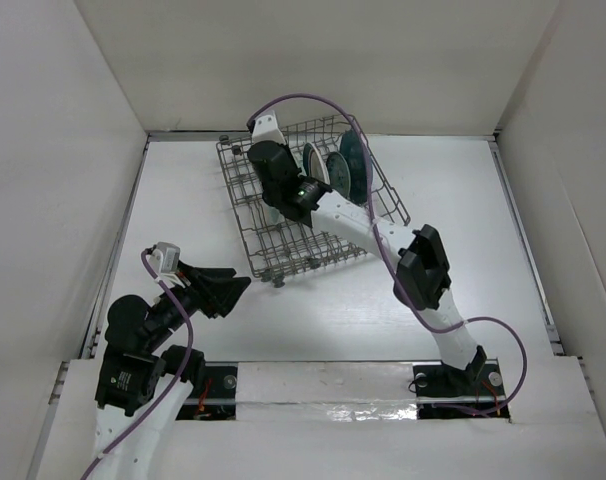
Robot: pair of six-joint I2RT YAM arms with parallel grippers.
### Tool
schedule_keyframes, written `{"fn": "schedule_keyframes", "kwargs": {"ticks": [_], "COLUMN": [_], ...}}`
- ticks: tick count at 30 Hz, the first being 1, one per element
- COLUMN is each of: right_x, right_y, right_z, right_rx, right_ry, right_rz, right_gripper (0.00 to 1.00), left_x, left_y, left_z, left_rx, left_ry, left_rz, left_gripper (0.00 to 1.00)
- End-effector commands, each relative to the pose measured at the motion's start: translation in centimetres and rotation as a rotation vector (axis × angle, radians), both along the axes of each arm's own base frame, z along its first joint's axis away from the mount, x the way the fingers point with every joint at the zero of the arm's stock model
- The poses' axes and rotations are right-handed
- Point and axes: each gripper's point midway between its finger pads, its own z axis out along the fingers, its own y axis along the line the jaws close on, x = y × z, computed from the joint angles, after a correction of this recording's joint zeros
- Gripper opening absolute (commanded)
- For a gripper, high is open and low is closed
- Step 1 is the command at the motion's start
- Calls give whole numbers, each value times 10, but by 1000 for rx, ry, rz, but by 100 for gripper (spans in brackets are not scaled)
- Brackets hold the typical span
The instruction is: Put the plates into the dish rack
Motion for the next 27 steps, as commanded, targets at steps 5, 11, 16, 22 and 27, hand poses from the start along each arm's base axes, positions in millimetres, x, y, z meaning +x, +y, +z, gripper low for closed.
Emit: {"fn": "schedule_keyframes", "kwargs": {"ticks": [5,11,16,22,27], "right_x": [6,0,-14,-24,-25], "right_y": [29,51,66,68,67], "right_z": [46,13,4,-19,-27], "right_rx": [110,23,16,11,85], "right_ry": [-136,-112,-140,-127,-84], "right_rz": [12,51,80,69,76], "right_gripper": [0,0,0,22,48], "left_x": [-6,-5,-6,-6,-5], "left_y": [-1,-1,-1,-2,-2], "left_z": [22,22,22,21,21], "left_rx": [-24,-25,-26,-28,-30], "left_ry": [-53,-48,-47,-39,-36], "left_rz": [-16,-16,-16,-16,-16], "left_gripper": [51,51,51,51,51]}}
